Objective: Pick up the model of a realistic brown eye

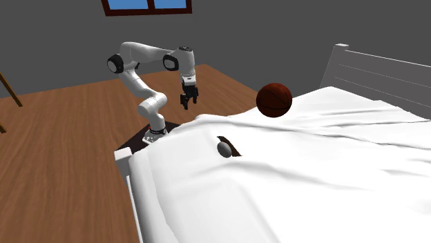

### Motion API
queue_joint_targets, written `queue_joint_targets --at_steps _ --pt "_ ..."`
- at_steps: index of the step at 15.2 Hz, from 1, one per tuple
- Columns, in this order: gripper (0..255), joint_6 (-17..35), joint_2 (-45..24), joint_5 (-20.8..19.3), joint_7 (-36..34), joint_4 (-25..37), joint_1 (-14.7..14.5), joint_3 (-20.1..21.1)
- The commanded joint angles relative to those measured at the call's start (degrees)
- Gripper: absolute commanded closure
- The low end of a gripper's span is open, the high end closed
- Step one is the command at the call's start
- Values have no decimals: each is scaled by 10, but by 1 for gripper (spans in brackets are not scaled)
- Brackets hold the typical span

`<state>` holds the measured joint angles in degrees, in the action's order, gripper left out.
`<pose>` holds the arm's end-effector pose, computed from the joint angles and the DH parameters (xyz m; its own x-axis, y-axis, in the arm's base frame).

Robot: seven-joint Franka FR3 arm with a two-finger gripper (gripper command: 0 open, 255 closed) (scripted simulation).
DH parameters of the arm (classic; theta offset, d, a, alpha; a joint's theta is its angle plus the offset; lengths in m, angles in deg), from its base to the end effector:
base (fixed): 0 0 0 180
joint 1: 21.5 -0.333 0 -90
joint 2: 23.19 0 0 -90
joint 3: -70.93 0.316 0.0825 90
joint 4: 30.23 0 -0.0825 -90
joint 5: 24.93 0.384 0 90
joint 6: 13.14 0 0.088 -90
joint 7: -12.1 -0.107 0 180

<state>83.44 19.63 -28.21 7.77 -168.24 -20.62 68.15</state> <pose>0.3252 -0.0297 0.5631 0.9924 -0.1204 0.0254 -0.1210 -0.9924 0.0222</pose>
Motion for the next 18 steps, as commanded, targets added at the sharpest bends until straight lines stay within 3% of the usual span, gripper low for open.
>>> queue_joint_targets --at_steps 1,9,18 --pt "0 0 0 0 0 0 0 0" --pt "0 69 -186 5 -69 117 29 -10" --pt "0 90 -383 18 -132 293 57 -35"
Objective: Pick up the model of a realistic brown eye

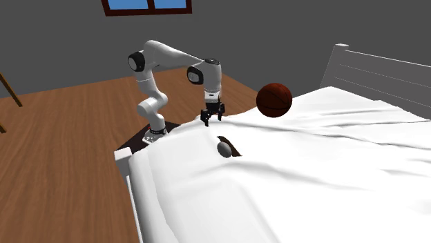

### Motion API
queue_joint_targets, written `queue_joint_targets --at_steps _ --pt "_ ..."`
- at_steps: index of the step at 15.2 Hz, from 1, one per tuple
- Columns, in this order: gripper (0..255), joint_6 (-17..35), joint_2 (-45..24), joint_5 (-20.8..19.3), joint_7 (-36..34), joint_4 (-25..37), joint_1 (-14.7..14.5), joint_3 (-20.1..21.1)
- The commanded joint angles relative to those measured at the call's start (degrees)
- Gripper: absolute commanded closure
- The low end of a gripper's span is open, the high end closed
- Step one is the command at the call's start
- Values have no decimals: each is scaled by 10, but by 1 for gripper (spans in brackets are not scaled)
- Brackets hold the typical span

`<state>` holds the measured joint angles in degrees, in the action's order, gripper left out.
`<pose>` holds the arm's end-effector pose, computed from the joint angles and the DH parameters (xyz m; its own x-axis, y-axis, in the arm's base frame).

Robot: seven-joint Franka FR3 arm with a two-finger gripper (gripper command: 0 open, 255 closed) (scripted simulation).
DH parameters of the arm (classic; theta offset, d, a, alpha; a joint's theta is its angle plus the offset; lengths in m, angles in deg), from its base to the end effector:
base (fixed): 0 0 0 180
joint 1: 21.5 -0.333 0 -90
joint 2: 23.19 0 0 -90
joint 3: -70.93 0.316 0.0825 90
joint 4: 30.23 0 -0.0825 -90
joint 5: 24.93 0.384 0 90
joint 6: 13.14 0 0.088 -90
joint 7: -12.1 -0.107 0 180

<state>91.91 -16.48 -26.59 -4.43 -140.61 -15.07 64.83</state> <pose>0.5148 -0.1190 0.5407 0.8776 -0.4786 0.0269 -0.4790 -0.8778 0.0084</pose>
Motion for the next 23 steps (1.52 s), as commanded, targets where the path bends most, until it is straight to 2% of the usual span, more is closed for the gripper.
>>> queue_joint_targets --at_steps 1,9,18,19,23 --pt "0 4 -44 5 -17 39 5 -5" --pt "0 -28 -218 35 -59 243 37 -33" --pt "0 30 -221 36 -59 188 37 -32" --pt "255 30 -220 36 -59 187 37 -32" --pt "255 30 -220 36 -60 188 36 -32"
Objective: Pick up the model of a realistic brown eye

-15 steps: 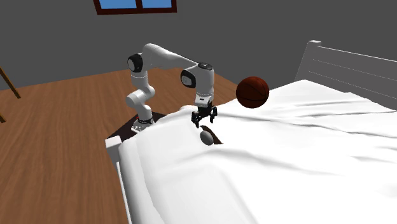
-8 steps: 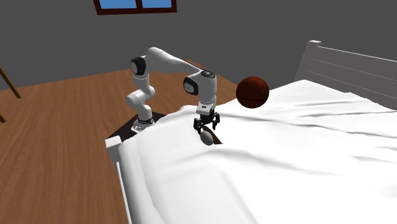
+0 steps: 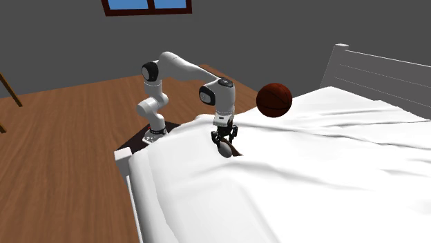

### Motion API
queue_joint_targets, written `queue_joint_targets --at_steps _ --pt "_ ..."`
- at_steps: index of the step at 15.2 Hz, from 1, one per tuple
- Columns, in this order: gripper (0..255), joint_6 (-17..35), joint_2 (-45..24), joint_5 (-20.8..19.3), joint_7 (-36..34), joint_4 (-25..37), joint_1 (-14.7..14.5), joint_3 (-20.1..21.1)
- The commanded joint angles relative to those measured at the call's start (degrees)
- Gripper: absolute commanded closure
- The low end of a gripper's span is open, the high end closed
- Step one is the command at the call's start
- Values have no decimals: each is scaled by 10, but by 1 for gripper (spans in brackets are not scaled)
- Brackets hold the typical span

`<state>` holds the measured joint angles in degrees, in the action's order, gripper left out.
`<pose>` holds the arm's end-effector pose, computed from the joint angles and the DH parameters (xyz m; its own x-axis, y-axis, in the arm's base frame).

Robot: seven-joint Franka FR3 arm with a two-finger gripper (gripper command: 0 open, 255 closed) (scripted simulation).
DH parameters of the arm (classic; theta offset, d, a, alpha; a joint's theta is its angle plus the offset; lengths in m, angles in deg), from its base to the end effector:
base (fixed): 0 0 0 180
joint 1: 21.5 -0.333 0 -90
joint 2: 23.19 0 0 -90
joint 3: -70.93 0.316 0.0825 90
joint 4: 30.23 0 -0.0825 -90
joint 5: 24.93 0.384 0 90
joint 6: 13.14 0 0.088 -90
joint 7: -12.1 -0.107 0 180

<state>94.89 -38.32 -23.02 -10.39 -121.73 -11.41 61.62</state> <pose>0.6113 -0.2021 0.4828 0.7416 -0.6702 0.0298 -0.6705 -0.7419 -0.0012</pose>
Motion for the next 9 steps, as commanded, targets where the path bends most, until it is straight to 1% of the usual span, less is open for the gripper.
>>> queue_joint_targets --at_steps 1,5,9 --pt "255 0 -1 0 0 -2 0 0" --pt "255 0 -2 0 0 0 0 0" --pt "255 -30 0 0 0 27 1 0"
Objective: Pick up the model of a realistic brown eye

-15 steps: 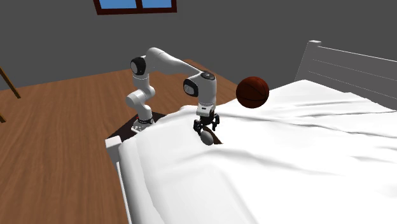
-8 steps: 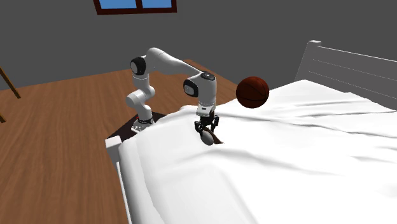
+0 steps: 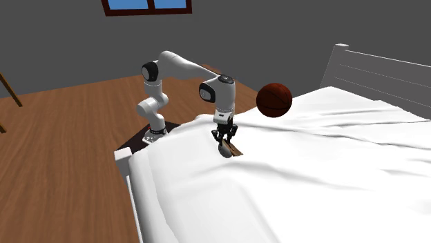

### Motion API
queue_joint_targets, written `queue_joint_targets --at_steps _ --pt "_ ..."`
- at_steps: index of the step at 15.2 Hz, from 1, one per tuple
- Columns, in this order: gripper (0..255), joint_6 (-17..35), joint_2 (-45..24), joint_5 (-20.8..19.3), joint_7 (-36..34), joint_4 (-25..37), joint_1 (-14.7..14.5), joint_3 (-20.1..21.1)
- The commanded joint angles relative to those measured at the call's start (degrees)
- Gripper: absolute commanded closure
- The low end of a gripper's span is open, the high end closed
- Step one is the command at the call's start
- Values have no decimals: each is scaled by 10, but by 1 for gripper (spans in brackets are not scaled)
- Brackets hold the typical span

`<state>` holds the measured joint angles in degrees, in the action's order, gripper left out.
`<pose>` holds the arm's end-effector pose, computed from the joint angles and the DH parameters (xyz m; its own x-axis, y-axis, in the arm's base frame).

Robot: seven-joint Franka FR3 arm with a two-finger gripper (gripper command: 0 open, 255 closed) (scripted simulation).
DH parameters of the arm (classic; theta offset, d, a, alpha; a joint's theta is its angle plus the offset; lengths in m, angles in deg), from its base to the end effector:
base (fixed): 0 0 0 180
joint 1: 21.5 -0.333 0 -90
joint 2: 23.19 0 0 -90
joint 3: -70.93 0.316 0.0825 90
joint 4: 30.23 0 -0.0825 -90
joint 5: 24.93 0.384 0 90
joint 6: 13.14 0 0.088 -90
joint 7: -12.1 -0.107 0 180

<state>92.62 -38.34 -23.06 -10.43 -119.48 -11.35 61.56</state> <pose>0.6119 -0.2029 0.4979 0.7407 -0.6712 0.0294 -0.6715 -0.7410 -0.0004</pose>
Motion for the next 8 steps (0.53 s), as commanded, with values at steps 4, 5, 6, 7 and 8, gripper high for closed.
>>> queue_joint_targets --at_steps 4,5,6,7,8 --pt "255 -38 0 0 0 36 1 0" --pt "255 -46 0 0 0 44 1 0" --pt "255 -54 -1 0 0 52 1 0" --pt "255 -62 -1 0 1 61 1 0" --pt "255 -70 -2 0 1 70 2 0"
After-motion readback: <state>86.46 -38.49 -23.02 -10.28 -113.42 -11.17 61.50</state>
